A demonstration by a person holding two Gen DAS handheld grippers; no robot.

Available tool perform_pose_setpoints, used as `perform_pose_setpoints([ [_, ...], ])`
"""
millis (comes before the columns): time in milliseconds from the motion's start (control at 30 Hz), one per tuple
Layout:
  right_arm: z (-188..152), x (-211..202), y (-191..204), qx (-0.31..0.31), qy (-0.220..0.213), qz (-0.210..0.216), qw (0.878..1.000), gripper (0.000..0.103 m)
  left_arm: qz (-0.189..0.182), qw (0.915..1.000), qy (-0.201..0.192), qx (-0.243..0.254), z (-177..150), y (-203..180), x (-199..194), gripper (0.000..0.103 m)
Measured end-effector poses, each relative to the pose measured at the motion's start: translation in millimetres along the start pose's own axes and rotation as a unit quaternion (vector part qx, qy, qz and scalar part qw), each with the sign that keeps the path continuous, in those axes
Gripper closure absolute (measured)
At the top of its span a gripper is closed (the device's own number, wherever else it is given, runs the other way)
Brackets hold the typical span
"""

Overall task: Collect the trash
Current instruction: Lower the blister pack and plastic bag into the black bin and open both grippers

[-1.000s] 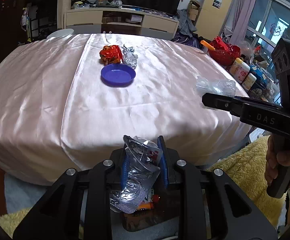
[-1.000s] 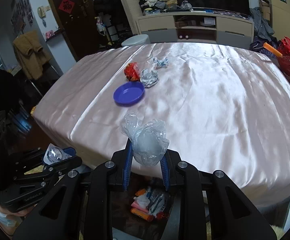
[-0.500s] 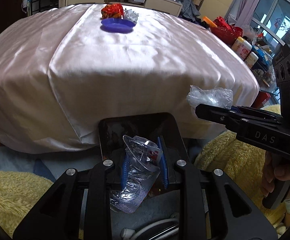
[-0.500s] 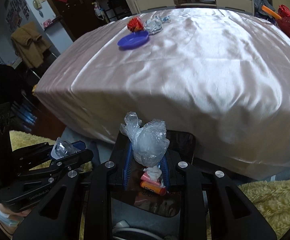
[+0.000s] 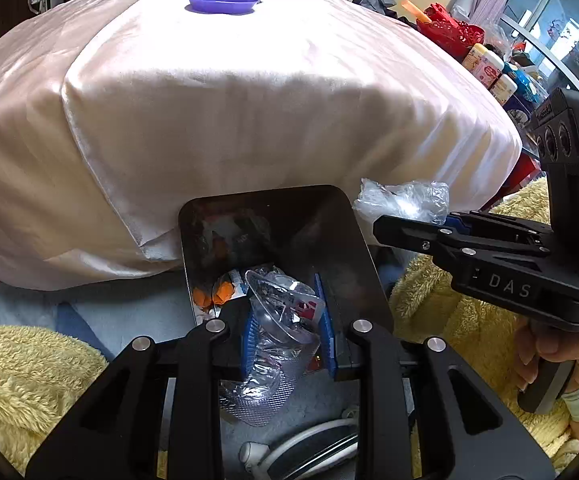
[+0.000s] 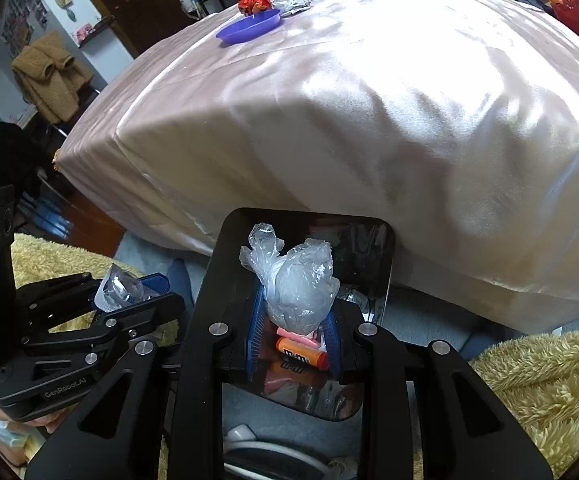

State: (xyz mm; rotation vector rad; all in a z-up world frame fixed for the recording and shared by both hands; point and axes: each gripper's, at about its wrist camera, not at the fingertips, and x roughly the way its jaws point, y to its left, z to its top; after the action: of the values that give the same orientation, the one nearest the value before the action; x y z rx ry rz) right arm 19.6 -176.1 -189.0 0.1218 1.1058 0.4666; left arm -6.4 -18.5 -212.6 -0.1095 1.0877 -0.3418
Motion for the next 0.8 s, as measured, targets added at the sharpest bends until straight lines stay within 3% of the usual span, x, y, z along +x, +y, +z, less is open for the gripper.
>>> perform_pose_setpoints([
  [100, 0.7, 1.1, -0.9, 0.0, 0.002, -0.002, 1.0, 0.072, 0.001, 0.9999, 0.01, -0.002, -0.8, 1.7, 3.1, 0.078],
  [233, 1.1, -0.6, -3.4, 0.011, -0.005, -0.006, 1.0, 0.049, 0.006, 1.0, 0.005, -0.001, -1.2, 3.2, 0.5, 0.061],
  [400, 1.4, -1.8, -7.4, 0.02, -0.009, -0.012, 1.0, 0.037, 0.009, 0.9999, -0.001, -0.013, -1.3, 8.9, -1.5, 0.051],
  [567, 2.2, -7.8, -15.0, 0.037, -0.022, -0.02, 0.999, 0.017, 0.021, 0.9996, -0.011, -0.017, -0.3, 12.1, -7.6, 0.027],
  [667, 3.2, -10.6, -21.6, 0.055, -0.025, -0.016, 0.998, 0.016, 0.027, 0.9993, -0.014, -0.02, 0.2, 14.1, -11.0, 0.018],
  [800, 6.3, -16.8, -27.3, 0.072, -0.03, -0.006, 0.997, 0.016, 0.032, 0.9991, -0.015, -0.025, 3.8, 17.2, -17.3, 0.014],
])
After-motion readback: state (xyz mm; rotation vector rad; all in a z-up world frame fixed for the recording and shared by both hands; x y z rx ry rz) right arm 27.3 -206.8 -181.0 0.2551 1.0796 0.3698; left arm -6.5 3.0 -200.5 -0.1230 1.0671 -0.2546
